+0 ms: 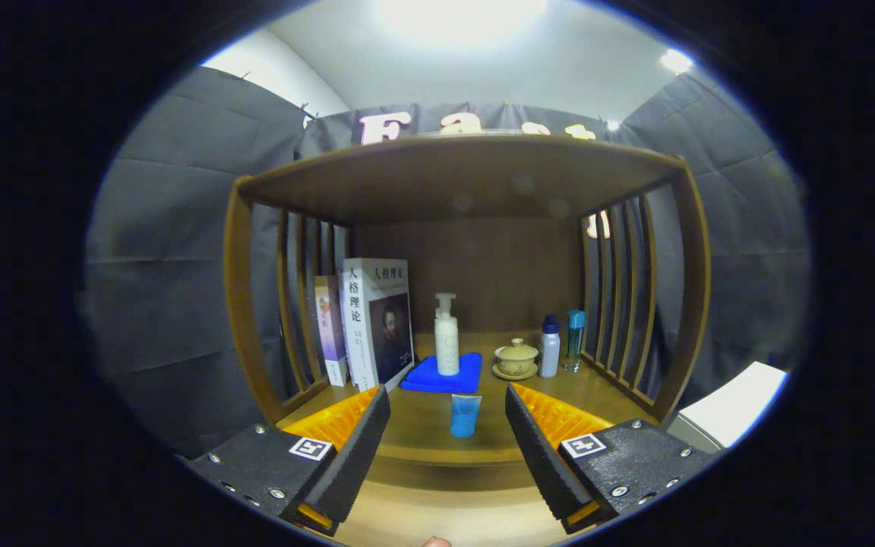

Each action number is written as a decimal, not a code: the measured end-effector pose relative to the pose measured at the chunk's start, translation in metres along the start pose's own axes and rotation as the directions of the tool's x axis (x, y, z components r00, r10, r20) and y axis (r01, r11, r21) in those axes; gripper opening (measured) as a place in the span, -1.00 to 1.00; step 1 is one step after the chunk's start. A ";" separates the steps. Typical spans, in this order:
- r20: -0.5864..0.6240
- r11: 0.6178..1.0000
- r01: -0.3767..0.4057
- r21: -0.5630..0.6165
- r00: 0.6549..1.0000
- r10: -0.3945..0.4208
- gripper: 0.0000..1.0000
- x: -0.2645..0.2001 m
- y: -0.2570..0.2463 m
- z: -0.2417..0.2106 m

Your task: Pull open the drawer, take out the items inside it, and place them on the countertop above the cabinet.

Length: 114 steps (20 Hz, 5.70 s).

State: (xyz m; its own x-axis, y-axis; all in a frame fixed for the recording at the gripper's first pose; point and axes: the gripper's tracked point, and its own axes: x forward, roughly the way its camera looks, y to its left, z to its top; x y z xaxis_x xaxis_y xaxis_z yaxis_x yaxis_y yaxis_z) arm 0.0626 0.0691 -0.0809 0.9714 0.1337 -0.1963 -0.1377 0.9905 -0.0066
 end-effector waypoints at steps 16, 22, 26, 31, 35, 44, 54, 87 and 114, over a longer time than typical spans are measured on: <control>-0.022 0.999 0.037 -0.007 0.999 -0.037 0.89 -0.157 0.007 -0.080; -0.064 0.999 0.038 -0.005 0.997 -0.038 0.88 -0.178 0.010 -0.116; -0.099 1.000 0.007 -0.015 0.995 -0.009 0.89 -0.182 0.025 -0.139; -0.151 0.999 0.036 -0.041 0.988 -0.042 0.89 -0.182 0.024 -0.167; -0.165 0.996 0.078 -0.041 0.983 -0.083 0.89 -0.169 0.018 -0.179; -0.185 0.991 0.134 -0.025 0.973 -0.136 0.85 -0.156 0.012 -0.198; -0.196 0.994 0.091 0.063 0.977 -0.077 0.86 -0.138 0.006 -0.202; -0.154 0.996 0.089 0.015 0.984 -0.086 0.86 0.044 -0.008 -0.201; 0.101 0.956 0.275 -0.099 0.959 -0.266 0.85 -0.003 -0.158 -0.004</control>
State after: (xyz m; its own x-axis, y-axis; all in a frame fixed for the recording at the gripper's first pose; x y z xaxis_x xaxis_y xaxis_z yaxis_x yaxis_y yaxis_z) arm 0.0804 -0.0884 -0.0831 0.9874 -0.1316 -0.0872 0.1169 0.9806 -0.1571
